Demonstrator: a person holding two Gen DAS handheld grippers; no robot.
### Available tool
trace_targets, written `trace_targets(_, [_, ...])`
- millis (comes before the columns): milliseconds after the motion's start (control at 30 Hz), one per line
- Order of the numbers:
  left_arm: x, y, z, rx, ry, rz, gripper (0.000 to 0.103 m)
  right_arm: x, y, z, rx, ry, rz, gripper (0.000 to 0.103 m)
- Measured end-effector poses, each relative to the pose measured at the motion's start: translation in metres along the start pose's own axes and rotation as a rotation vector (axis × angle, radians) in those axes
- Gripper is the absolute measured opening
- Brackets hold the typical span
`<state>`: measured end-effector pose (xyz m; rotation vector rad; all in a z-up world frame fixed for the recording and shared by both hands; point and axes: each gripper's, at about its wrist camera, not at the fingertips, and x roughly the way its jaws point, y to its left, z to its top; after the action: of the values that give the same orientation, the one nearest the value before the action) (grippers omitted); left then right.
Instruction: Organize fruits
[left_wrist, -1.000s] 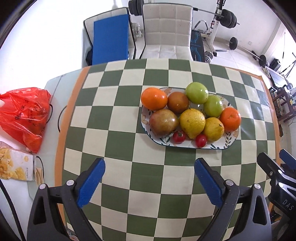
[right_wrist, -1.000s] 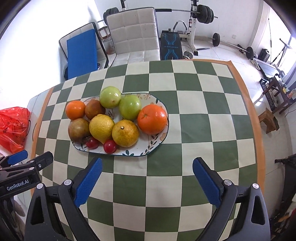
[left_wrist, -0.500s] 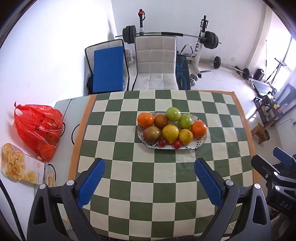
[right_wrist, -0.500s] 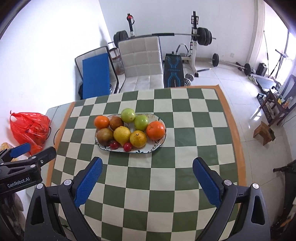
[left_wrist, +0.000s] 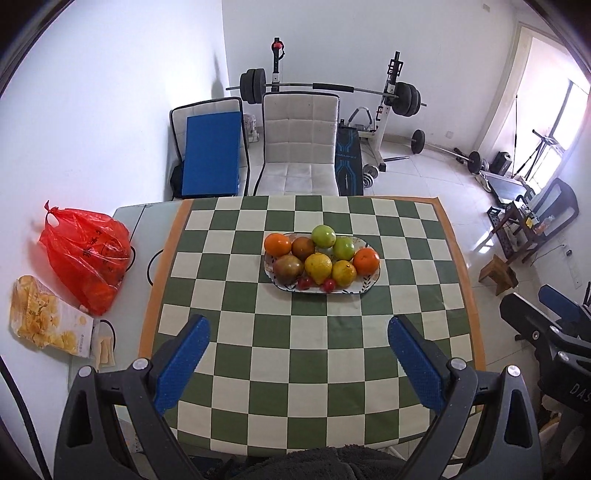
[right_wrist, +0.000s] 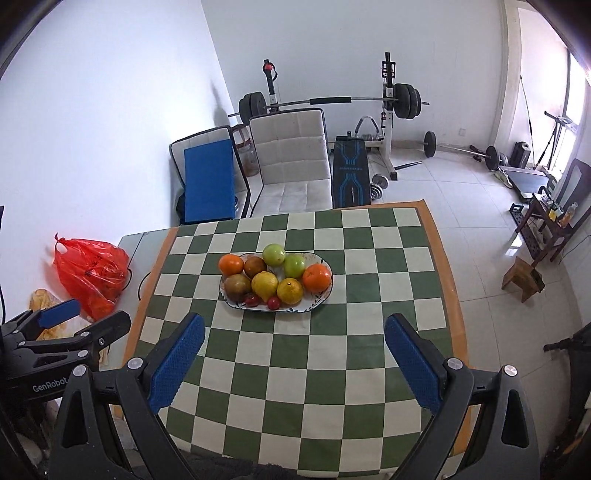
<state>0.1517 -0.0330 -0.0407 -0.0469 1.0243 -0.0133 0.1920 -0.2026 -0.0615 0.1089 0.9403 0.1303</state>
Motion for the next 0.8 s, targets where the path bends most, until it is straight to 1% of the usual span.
trace_targets(167, [-0.016,-0.002,0.0,0.002,-0.029,-0.001,0.099,-0.018,0.002,0.0,-0.001,0.004,0.009,0.1])
trace_targets(367, [-0.009,-0.004,-0.003,0.003,-0.015,0.001,0.099,-0.025,0.003,-0.002,0.001,0.009,0.02,0.1])
trace_targets(467, [-0.002,-0.005,-0.002,0.0,-0.021,0.014,0.099,-0.017,0.002,-0.001,0.002,0.02,0.017,0.1])
trace_targets(633, [0.012,-0.003,0.002,-0.013,-0.053,0.038,0.099,0.007,0.001,0.001,-0.007,0.027,-0.005,0.1])
trace_targets(800, [0.032,0.0,0.009,-0.02,-0.057,0.053,0.099,0.029,0.0,0.005,-0.025,0.015,-0.031,0.1])
